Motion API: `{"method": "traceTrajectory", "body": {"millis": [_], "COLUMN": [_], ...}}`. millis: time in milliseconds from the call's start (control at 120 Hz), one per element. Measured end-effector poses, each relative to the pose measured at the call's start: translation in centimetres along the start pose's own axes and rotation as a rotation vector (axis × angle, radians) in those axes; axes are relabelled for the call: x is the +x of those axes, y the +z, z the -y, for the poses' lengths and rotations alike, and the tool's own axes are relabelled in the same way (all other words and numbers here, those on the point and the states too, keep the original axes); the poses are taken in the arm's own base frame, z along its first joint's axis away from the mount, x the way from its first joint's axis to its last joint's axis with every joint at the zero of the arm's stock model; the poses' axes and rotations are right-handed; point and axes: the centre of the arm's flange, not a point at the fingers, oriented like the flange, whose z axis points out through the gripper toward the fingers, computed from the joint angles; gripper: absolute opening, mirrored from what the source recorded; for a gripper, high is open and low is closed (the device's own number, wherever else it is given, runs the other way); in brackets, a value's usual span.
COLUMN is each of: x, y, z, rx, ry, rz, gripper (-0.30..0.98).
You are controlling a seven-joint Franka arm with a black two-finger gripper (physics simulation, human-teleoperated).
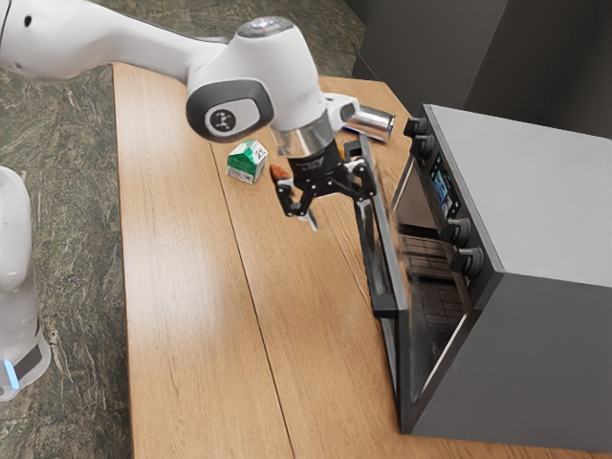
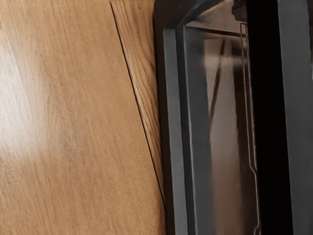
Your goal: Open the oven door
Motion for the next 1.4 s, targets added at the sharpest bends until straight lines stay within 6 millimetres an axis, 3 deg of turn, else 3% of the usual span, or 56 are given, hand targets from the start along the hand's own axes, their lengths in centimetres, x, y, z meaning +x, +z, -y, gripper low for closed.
{"method": "traceTrajectory", "body": {"millis": [417, 675, 750, 883, 950, 1050, 1108, 1167, 1258, 1400], "x": [0.2, 0.2, 0.2, -2.5, -3.2, -1.3, 0.8, 3.1, 8.9, 10.4], "y": [-0.9, -2.7, -3.7, -6.9, -8.7, -14.9, -16.6, -16.5, -14.9, -12.5], "z": [2.9, 5.6, 6.9, 8.4, 7.3, 0.6, -2.9, -4.8, -3.9, -3.7], "rx": [-0.007, -0.040, -0.061, -0.135, -0.166, -0.175, -0.122, -0.046, 0.089, 0.290], "ry": [-0.045, -0.080, -0.091, -0.057, -0.044, -0.057, -0.085, -0.147, -0.330, -0.490], "rz": [0.000, -0.014, -0.030, -0.086, -0.081, -0.036, -0.022, -0.010, 0.001, 0.003], "gripper": [0.56, 0.56, 0.56, 0.58, 0.60, 0.64, 0.66, 0.67, 0.68, 0.68]}}
